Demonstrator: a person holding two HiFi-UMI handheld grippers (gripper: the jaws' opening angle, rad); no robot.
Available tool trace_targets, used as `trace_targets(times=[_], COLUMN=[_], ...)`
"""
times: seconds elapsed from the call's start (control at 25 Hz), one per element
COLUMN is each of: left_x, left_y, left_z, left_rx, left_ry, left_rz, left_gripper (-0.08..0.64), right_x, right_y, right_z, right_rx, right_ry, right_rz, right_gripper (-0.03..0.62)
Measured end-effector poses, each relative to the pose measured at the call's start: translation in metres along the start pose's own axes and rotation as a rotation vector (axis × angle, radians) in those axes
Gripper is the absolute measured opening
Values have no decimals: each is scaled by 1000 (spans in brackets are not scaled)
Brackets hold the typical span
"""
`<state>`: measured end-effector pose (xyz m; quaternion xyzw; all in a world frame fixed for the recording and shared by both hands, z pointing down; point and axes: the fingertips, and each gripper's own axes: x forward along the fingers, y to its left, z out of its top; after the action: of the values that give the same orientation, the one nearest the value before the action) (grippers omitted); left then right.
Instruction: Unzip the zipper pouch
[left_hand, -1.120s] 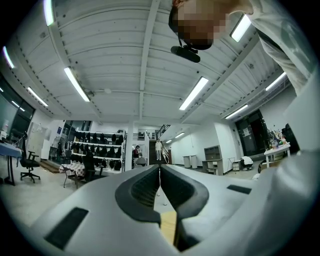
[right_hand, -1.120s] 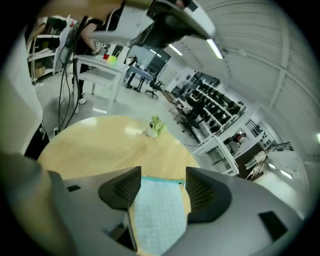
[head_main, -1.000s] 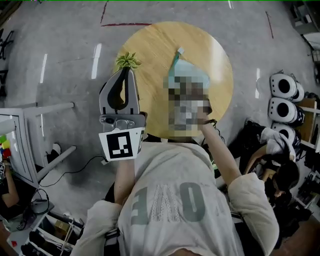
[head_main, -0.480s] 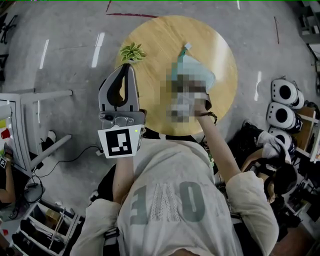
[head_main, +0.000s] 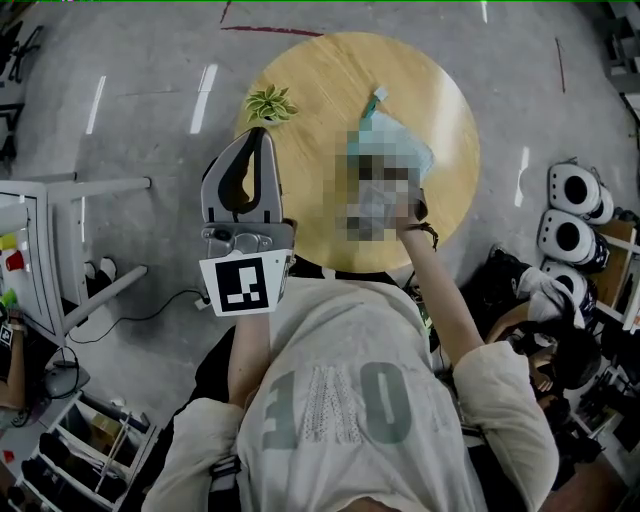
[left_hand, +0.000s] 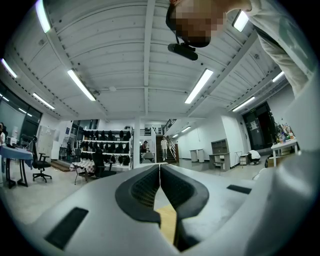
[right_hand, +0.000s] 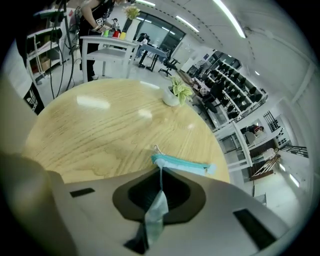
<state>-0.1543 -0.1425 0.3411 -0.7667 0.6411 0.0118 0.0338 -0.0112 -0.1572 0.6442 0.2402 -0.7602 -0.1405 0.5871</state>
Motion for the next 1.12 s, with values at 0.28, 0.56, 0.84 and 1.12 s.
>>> trace_targets(times=[0.28, 0.56, 0.84, 1.12], left_x=[8, 26, 28, 21], left_y=[2, -29, -69, -99], left_z=[3, 17, 47, 78], left_rx=[7, -119, -347, -489], left_ry=[-13, -32, -124, -230], left_rz=[-37, -192, -458, -681], left_gripper=[28, 29, 31, 123], right_x=[-44, -137, -237, -296], right_y=[-52, -119, -151, -156], right_z=[18, 38, 67, 77], right_rx=[136, 233, 242, 285], right_ry=[-113, -340, -625, -806], right_rz=[-106, -278, -382, -320], right_gripper=[34, 32, 32, 34])
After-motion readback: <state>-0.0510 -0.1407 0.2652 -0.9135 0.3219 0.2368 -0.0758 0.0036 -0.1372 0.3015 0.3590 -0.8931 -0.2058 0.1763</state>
